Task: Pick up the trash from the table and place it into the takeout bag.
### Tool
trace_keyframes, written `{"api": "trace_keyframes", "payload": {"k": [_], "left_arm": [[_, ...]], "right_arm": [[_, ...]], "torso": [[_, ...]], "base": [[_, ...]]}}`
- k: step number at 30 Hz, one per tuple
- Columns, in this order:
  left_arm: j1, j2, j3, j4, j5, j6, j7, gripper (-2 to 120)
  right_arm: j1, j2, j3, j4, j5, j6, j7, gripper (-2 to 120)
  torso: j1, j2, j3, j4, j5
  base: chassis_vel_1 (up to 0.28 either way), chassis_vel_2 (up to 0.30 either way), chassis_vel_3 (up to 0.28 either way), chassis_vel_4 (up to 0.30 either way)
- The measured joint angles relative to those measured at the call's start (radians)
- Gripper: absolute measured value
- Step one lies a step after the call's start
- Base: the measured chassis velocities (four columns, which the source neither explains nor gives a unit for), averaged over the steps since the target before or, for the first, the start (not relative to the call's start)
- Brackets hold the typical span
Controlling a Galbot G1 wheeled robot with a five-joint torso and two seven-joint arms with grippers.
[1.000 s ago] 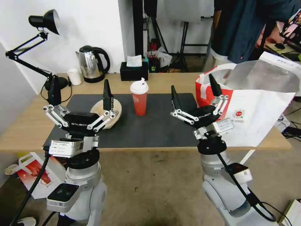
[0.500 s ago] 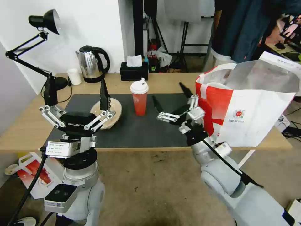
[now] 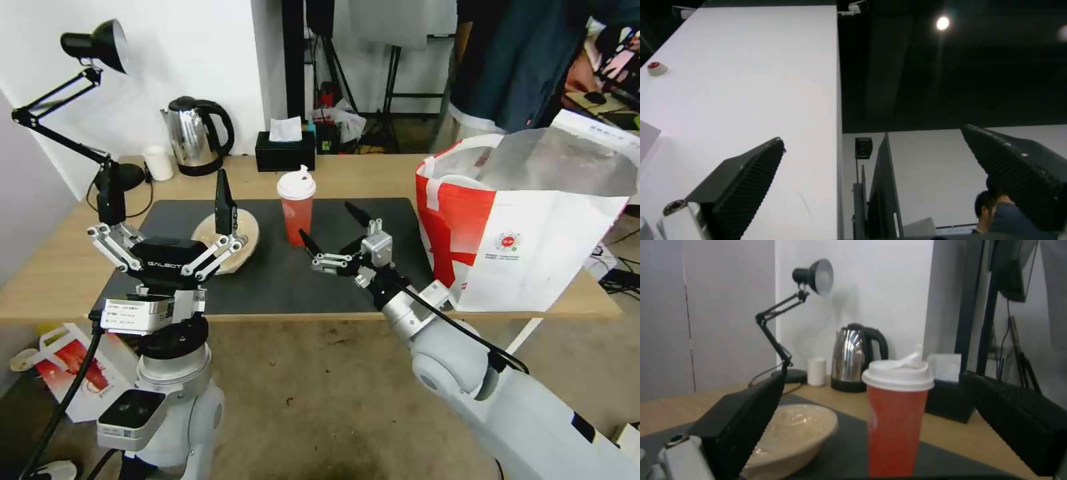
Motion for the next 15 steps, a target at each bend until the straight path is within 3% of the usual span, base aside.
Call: {"api": "trace_keyframes", "payload": {"k": [15], "left_arm": [[-0.003,0.000,0.000,0.003,0.000,0.000,0.000,100]], "right_arm": [[0.122,0.016,-0.069,-0.131,0.058,-0.018,0.004,100]], "torso": [[0.000,0.000,0.000,0.0000,-0.0001]], "base": [[0.000,0.000,0.000,0.000]]}}
